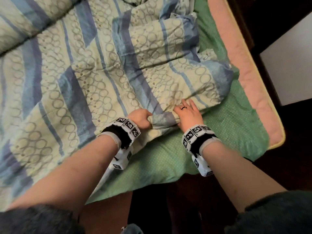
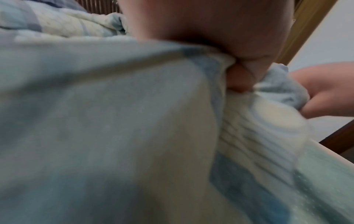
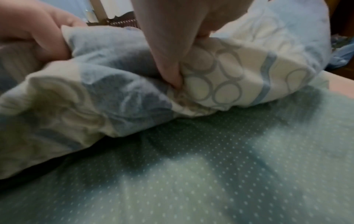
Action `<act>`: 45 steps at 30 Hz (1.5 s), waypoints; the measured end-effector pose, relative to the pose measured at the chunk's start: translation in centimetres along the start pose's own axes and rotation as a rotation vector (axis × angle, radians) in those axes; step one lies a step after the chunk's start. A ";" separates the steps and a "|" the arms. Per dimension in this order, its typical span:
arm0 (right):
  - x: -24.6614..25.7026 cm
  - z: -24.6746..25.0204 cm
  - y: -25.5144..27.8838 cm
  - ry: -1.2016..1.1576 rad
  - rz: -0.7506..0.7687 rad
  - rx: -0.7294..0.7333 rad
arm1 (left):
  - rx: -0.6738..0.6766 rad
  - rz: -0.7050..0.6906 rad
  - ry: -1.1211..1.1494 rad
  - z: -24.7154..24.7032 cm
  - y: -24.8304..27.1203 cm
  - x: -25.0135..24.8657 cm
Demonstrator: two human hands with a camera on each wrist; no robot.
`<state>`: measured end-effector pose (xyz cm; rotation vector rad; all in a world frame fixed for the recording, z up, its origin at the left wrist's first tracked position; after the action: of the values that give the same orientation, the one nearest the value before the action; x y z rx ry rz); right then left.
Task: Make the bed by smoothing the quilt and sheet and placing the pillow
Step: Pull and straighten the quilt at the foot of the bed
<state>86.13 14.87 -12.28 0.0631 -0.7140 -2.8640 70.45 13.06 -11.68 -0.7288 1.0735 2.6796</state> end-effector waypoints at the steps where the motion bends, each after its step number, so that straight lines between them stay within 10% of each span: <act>1: -0.1 0.6 0.6 0.006 0.023 0.013 | 0.028 0.016 0.017 0.0 0.5 -0.3; 15: -4.2 2.3 13.7 0.067 0.042 0.565 | 0.167 0.279 0.150 -7.0 10.5 -8.9; 20: -10.0 -1.6 13.1 0.073 -0.027 0.248 | 0.103 0.211 -0.063 -12.1 8.9 -10.0; 28: -14.4 -12.9 13.2 -0.179 -0.310 0.286 | 0.222 0.052 -0.242 -22.8 5.2 -7.7; 35: -19.6 -19.1 13.6 -0.841 -0.899 -0.031 | -0.182 0.058 -0.306 -23.5 2.1 -6.7; 45: -24.8 -19.3 10.6 -0.693 -0.857 0.042 | -0.277 0.081 -0.283 -20.1 -3.3 -8.9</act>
<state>113.93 1.51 -24.45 -0.8579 -1.0593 -3.7051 86.82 1.99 -21.76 -0.3314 0.6866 2.9207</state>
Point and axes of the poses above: each hand's wrist, its own y-axis away from the middle knuckle, its own z-axis out of the back of the hand, x = y × z, the point moved 5 cm from there along -y, towards the middle knuckle, and after that the axes turned 11 degrees about -z, right-handed, at the moved point
